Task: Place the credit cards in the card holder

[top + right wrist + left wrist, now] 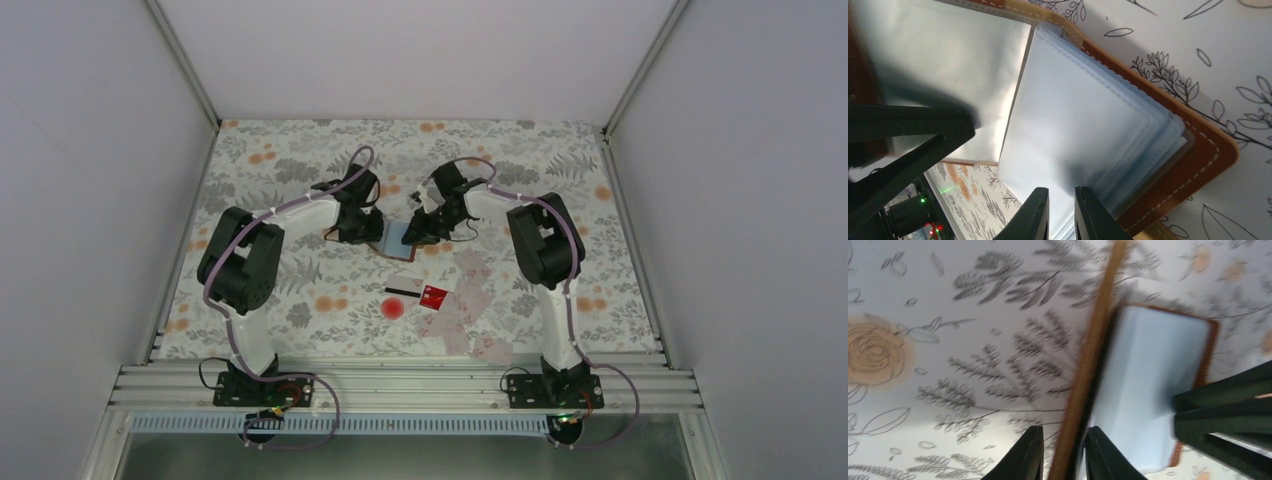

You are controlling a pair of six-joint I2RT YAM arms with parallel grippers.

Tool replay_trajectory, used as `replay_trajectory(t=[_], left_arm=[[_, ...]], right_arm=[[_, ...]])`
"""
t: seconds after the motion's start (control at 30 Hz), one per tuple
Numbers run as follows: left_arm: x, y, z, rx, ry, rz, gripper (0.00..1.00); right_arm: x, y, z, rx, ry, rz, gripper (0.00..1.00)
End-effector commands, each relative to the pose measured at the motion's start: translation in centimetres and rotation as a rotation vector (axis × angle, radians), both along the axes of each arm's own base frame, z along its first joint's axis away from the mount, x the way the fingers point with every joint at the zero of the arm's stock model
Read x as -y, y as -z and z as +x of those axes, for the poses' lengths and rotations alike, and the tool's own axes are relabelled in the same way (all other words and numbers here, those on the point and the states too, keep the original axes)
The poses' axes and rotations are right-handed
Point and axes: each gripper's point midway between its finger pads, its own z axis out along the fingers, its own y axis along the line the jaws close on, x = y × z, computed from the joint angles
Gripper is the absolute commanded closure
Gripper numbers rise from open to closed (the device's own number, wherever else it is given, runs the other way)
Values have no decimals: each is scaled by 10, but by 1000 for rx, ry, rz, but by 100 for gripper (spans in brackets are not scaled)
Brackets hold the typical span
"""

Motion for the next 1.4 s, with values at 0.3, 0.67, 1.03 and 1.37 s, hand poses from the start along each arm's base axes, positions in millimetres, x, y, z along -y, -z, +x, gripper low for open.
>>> replay_trajectory(t=[0.3,0.67,1.03,1.37], left_arm=[[-54,27,-9,-38,-26,195,43],[-36,-71,8,199,159,112,26],[10,-135,-50,430,549,-52,27],[51,-161,-49,458,543,-189,27]], right_arm=[[39,65,-21,-36,8,-232,86],[36,60,-18,-31,13,-228,86],[34,50,-15,-22,21,-216,86],[24,7,-1,38,26,-164,85]])
